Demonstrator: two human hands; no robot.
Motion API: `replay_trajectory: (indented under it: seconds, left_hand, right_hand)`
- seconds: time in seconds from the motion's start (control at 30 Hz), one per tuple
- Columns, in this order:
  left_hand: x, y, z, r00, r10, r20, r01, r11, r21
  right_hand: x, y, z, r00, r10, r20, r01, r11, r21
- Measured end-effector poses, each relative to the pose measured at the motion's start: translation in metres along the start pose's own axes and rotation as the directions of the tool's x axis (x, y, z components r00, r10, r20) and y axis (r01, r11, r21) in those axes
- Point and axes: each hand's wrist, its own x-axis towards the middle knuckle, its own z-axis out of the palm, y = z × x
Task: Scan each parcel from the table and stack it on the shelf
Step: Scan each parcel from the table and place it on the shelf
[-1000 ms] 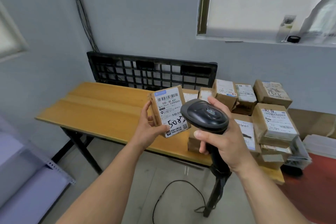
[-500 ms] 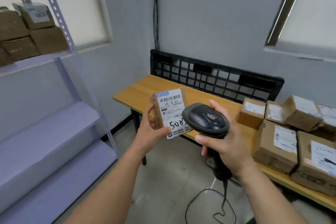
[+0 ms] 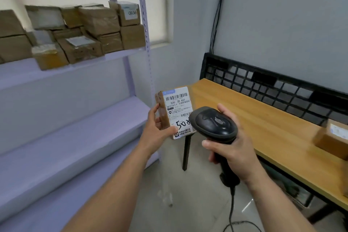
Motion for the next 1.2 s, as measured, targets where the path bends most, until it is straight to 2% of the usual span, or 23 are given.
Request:
replay_trajectory:
  seconds: [0.37, 0.67, 0.97, 1.2]
  left_hand:
    - [0.028, -0.006, -0.070, 0.972, 0.009, -0.237, 0.011, 0.996, 0.084]
    - [0.058, 0.013, -0.097, 0.940, 0.057, -0.336, 0.001, 0.985, 0.171]
    - [0.070, 0.036, -0.170, 0.894, 0.103, -0.437, -0.025, 0.983, 0.181]
    - [0.110, 0.078, -0.241, 0.858, 0.157, -0.489, -0.100, 0.985, 0.140]
  right_hand:
    - [0.079, 0.011, 0.053, 0.979, -0.041, 0.199, 0.026, 0.997, 0.078]
    - [0.140, 0.016, 0.075, 0.949, -0.077, 0.306, 0.031, 0.988, 0.153]
    - [0.172, 0.013, 0.131, 0.929, -0.094, 0.358, 0.031, 0.984, 0.177]
    - [0.203, 0.003, 0.185, 0.935, -0.114, 0.335, 0.057, 0.983, 0.175]
